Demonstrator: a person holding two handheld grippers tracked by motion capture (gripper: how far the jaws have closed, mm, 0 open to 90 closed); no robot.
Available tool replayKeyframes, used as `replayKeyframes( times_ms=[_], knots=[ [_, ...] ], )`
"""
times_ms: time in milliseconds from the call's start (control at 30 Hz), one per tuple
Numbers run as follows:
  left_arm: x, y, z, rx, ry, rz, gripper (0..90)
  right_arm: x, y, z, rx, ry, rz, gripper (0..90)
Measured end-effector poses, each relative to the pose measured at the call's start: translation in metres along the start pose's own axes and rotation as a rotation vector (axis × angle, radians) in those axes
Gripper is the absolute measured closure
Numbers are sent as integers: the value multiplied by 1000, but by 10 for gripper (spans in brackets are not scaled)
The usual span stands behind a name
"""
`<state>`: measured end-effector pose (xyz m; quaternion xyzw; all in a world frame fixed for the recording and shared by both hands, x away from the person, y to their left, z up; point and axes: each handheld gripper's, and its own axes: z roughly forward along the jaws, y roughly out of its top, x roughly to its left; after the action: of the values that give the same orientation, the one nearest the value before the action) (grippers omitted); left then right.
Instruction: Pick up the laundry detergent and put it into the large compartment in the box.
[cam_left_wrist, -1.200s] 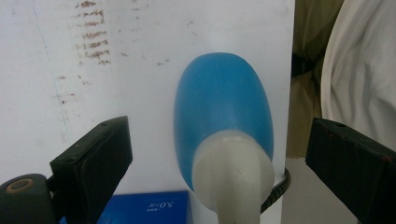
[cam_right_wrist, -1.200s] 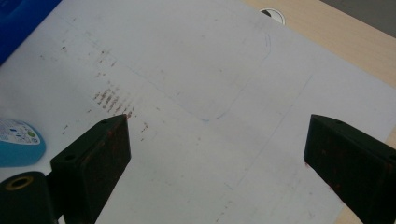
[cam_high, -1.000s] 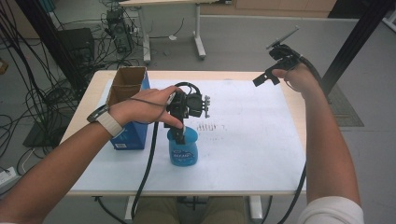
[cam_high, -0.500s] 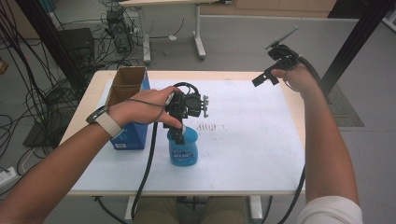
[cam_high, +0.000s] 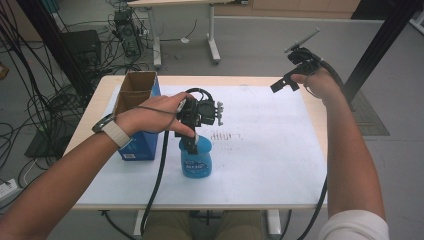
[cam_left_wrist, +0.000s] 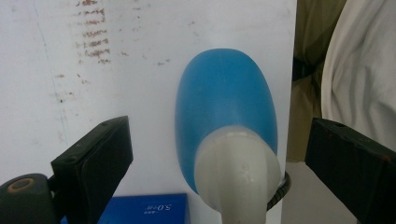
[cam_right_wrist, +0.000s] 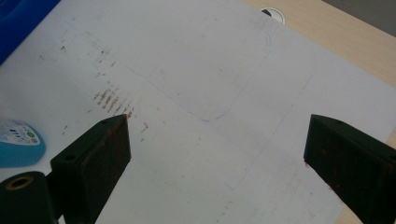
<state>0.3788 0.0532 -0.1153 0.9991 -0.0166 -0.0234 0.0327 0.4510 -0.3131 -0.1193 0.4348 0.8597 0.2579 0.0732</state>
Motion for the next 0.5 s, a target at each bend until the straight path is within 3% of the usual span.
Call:
replayKeyframes(
  times_ms=[500],
  knots=[
    [0,-1,-1,0,1,-2,81,0,0,0,-1,1,0,71]
  ],
)
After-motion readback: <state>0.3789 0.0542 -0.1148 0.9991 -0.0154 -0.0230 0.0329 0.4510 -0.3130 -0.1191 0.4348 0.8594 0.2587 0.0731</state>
